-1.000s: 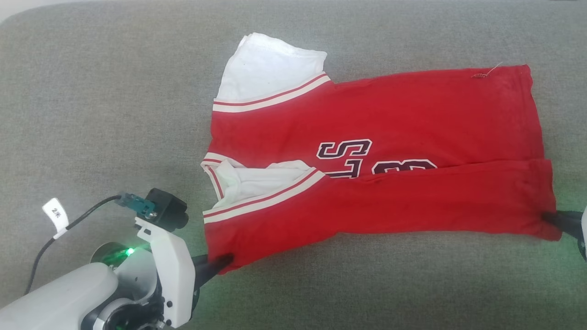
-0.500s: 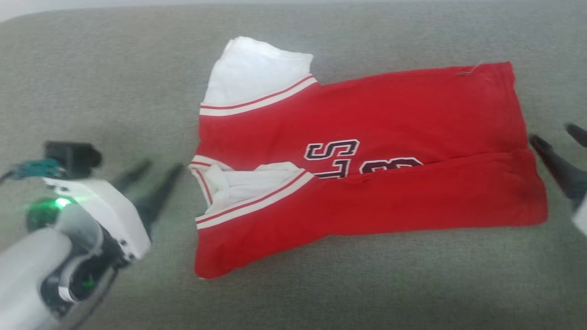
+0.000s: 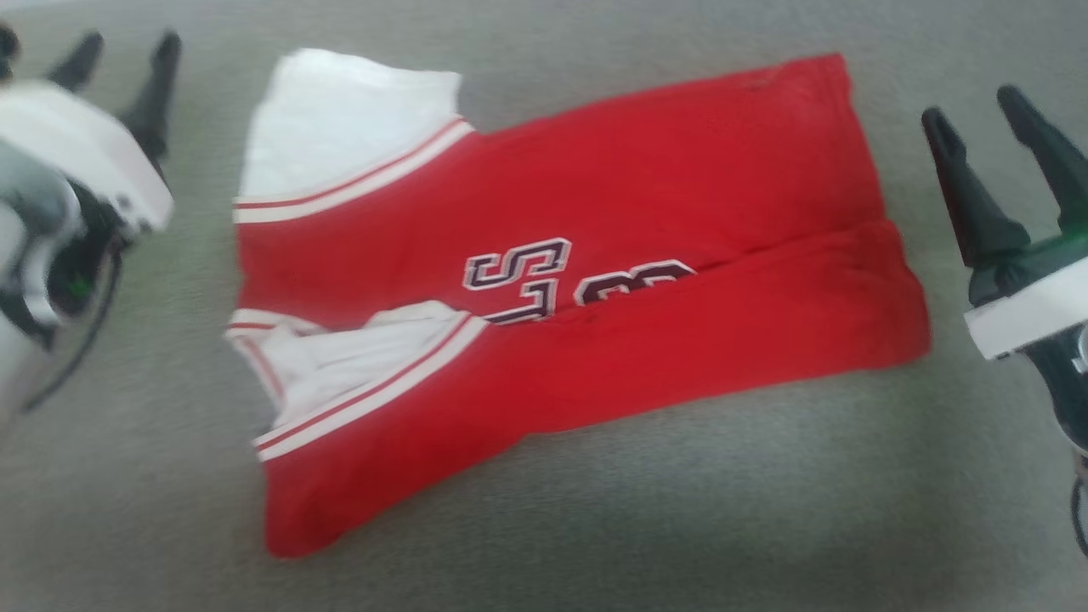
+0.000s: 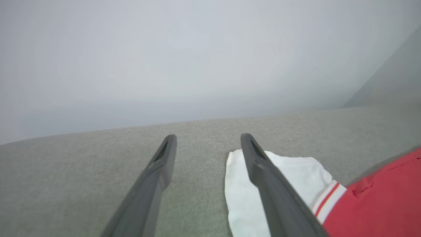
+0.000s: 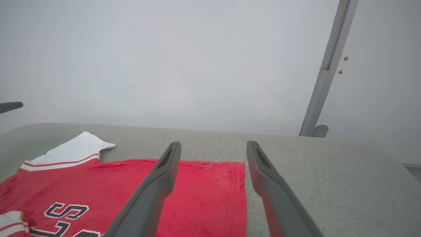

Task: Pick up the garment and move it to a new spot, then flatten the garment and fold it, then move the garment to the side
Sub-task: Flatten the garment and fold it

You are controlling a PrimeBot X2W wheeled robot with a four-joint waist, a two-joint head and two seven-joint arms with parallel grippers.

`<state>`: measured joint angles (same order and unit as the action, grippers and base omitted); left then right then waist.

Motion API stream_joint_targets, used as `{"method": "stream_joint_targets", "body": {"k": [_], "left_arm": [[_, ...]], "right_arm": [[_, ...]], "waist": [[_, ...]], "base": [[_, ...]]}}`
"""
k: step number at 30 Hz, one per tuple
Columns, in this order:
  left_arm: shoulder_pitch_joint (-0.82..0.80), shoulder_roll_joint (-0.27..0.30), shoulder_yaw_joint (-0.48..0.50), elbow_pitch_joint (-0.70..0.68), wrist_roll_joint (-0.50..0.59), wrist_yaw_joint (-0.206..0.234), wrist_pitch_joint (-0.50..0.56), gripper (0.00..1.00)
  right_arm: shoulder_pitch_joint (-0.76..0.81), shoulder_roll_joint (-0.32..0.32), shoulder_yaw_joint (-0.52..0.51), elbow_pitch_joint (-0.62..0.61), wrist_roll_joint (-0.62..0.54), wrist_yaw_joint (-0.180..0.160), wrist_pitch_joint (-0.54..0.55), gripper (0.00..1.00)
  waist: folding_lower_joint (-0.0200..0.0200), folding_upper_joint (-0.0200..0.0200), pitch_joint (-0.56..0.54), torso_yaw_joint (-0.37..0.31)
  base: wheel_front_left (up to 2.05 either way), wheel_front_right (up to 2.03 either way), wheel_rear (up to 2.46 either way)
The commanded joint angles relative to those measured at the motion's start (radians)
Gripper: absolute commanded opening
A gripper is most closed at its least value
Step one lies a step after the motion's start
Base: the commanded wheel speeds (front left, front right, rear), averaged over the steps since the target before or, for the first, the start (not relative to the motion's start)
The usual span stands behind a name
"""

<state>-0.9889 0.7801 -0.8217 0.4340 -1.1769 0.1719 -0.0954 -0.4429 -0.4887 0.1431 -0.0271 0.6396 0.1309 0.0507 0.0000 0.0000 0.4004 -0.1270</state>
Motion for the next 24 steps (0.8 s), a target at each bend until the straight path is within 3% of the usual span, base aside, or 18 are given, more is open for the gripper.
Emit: {"method": "stream_joint_targets", "body": {"k": [1, 7, 13, 17, 18, 20, 21, 22, 24], "left_arm": [[-0.039, -0.012, -0.002, 0.044, 0.0, -0.014, 0.029, 1.0], [-0.216, -0.06, -0.074, 0.266, -0.026, -0.113, 0.355, 1.0], [-0.289, -0.085, -0.116, 0.346, -0.096, -0.155, 0.679, 1.0], [-0.325, -0.102, -0.142, 0.365, -0.078, -0.151, 0.747, 1.0], [-0.333, -0.106, -0.148, 0.368, -0.072, -0.155, 0.755, 0.84], [-0.34, -0.121, -0.151, 0.373, -0.075, -0.169, 0.765, 0.13], [-0.34, -0.121, -0.151, 0.373, -0.075, -0.169, 0.765, 0.13], [-0.343, -0.127, -0.15, 0.375, -0.079, -0.175, 0.769, 0.0], [-0.35, -0.135, -0.157, 0.377, -0.075, -0.185, 0.777, 0.0]], "right_arm": [[-0.017, 0.017, -0.002, 0.007, -0.006, 0.0, -0.022, 1.0], [-0.021, 0.046, 0.013, 0.045, 0.015, 0.0, -0.07, 1.0], [-0.02, 0.034, 0.044, 0.063, 0.041, 0.0, -0.067, 1.0], [-0.038, 0.024, 0.067, 0.068, 0.057, 0.0, -0.063, 1.0], [-0.044, 0.018, 0.072, 0.07, 0.059, 0.0, -0.059, 1.0], [-0.064, 0.006, 0.087, 0.074, 0.071, 0.0, -0.042, 1.0], [-0.064, 0.006, 0.087, 0.074, 0.071, 0.0, -0.042, 1.0], [-0.079, -0.001, 0.102, 0.076, 0.078, 0.0, -0.025, 1.0], [-0.118, -0.014, 0.129, 0.079, 0.101, 0.0, 0.017, 1.0]], "waist": [[0.0, 0.0, 0.038, -0.052], [0.0, 0.0, 0.072, -0.124], [0.0, 0.0, 0.102, -0.155], [0.0, 0.0, 0.126, -0.159], [0.0, 0.0, 0.13, -0.157], [0.0, 0.0, 0.138, -0.152], [0.0, 0.0, 0.138, -0.152], [0.0, 0.0, 0.141, -0.149], [0.0, 0.0, 0.148, -0.143]], "base": [[0.0, 0.0, 0.0], [0.0, 0.0, 0.0], [0.0, 0.0, 0.0], [0.0, 0.0, 0.0], [0.0, 0.0, 0.0], [0.0, 0.0, 0.0], [0.0, 0.0, 0.0], [0.0, 0.0, 0.0], [0.0, 0.0, 0.0]]}}
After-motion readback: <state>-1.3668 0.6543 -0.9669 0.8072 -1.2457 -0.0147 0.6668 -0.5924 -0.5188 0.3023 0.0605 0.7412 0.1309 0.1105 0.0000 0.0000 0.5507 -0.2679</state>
